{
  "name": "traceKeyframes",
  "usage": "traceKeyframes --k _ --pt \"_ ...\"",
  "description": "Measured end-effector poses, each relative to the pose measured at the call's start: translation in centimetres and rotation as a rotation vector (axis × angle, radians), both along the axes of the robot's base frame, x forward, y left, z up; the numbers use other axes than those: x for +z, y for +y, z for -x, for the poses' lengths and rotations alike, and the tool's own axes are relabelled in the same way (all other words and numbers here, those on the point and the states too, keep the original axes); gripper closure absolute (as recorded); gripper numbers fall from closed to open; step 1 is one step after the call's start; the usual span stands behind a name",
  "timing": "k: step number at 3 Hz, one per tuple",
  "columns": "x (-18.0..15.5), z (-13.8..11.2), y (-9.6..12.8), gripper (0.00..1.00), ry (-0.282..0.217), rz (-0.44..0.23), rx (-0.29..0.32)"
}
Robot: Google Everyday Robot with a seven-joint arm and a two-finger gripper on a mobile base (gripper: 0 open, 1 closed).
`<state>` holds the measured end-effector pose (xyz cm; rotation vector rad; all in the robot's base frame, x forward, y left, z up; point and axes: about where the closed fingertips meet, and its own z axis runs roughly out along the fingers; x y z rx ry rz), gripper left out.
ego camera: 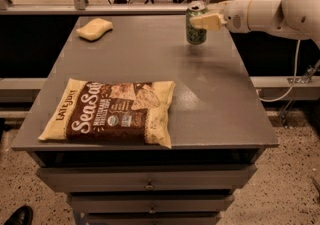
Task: Move green can near sponge
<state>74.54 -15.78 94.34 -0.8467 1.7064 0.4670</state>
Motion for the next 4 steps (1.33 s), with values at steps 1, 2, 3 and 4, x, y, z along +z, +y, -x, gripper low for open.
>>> traceKeyframes --k 1,2,3,4 --pt "2.0 -0.2 1.7 1.0 -0.037 -0.047 0.028" --pt "2.0 -0.2 1.7 1.0 -0.037 -0.047 0.028" --pt "1.5 -2.6 5.0 1.0 -0.051 -0.056 0.06" --pt "1.0 -5.0 8.6 1.0 -0.058 -0.069 0.09"
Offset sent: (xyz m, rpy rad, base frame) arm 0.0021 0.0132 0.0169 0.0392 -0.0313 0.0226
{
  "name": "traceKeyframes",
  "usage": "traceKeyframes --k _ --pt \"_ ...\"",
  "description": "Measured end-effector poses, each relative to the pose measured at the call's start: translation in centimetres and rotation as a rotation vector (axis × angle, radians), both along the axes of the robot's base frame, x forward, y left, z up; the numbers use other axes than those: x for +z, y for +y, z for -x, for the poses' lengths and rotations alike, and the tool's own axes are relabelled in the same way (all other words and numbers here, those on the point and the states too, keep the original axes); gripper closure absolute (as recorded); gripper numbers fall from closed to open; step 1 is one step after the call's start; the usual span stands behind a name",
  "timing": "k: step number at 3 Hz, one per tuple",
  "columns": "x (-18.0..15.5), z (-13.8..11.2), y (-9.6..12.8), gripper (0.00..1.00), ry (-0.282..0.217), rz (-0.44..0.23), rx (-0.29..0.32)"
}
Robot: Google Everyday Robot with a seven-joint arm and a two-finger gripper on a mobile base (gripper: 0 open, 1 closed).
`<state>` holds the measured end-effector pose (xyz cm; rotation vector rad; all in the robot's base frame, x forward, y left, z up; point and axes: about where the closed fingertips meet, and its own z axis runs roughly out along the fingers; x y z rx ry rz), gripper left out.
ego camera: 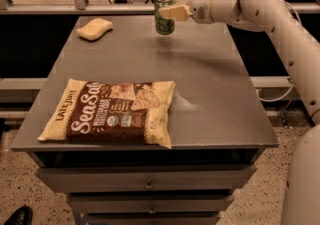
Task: Move green can near sponge
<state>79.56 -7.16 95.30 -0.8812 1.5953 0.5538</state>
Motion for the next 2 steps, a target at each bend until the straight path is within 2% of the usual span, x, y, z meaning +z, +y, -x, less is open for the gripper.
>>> traceKeyframes --k 1,2 --pt "-1.1 -1.8 4.6 1.0 0.018 -0.01 0.032" --pt "-1.5 -2.5 9.0 1.0 0.034 -0.029 0.077"
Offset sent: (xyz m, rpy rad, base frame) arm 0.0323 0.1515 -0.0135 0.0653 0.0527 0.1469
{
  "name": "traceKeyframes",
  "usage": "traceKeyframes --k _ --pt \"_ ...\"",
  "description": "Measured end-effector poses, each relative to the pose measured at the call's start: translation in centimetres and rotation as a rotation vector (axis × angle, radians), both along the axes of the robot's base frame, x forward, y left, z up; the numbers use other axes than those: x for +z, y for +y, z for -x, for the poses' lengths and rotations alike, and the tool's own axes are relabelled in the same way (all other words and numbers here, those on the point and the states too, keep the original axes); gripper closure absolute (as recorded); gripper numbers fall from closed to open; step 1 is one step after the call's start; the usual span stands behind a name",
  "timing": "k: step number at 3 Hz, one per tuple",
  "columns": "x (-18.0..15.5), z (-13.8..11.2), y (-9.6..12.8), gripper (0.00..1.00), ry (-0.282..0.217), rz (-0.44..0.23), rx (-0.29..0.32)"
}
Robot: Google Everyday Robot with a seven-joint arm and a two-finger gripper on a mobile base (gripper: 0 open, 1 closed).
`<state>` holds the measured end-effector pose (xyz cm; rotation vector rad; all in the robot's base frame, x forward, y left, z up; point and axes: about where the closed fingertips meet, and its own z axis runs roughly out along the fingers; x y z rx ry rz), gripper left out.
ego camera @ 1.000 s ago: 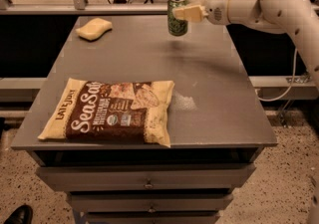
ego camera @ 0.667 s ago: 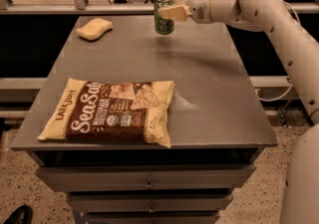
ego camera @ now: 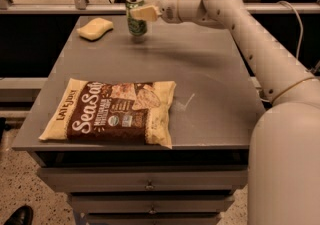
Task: Move green can near sponge
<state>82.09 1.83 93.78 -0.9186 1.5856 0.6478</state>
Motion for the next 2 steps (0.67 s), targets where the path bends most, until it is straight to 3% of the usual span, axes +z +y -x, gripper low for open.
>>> traceKeyframes --k 1,2 --pt "-0.1 -0.1 4.7 1.0 0.016 -0.026 0.061" --pt "-0.1 -0.1 7.5 1.0 0.022 -0.049 0.1"
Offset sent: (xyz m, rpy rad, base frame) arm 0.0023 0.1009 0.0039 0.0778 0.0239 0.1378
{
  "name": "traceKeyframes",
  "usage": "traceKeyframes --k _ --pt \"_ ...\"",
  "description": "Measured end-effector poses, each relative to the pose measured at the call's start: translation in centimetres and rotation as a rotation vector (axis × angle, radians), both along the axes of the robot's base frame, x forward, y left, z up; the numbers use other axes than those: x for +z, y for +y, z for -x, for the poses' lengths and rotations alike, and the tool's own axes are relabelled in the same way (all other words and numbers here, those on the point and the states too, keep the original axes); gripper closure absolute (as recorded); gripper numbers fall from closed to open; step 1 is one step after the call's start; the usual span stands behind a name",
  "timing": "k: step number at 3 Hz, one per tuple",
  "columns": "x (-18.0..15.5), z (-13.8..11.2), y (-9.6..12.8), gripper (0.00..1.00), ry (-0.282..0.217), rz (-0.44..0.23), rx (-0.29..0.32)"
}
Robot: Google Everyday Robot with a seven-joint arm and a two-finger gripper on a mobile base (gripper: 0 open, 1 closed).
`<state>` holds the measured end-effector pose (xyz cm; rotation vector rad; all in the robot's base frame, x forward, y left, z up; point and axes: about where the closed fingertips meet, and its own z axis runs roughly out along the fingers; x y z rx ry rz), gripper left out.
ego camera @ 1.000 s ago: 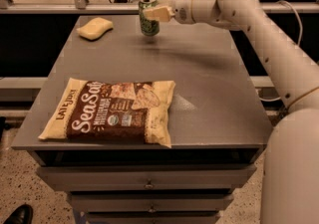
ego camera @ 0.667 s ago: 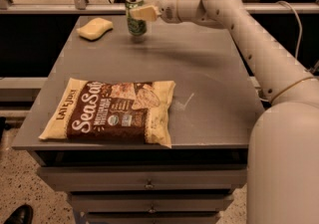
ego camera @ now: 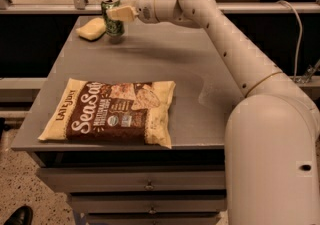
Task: Move green can near sponge
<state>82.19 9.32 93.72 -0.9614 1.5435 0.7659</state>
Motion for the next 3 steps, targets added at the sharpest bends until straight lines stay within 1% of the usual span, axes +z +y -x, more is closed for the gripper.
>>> traceKeyframes --k 1,2,3 --pt "-0.6 0.2 2.1 0.82 0.029 -0.007 0.031" --pt "-1.6 0.0 3.0 0.59 0.048 -0.008 0.038" --pt "-2.4 -0.2 3.3 0.36 0.056 -0.009 0.036"
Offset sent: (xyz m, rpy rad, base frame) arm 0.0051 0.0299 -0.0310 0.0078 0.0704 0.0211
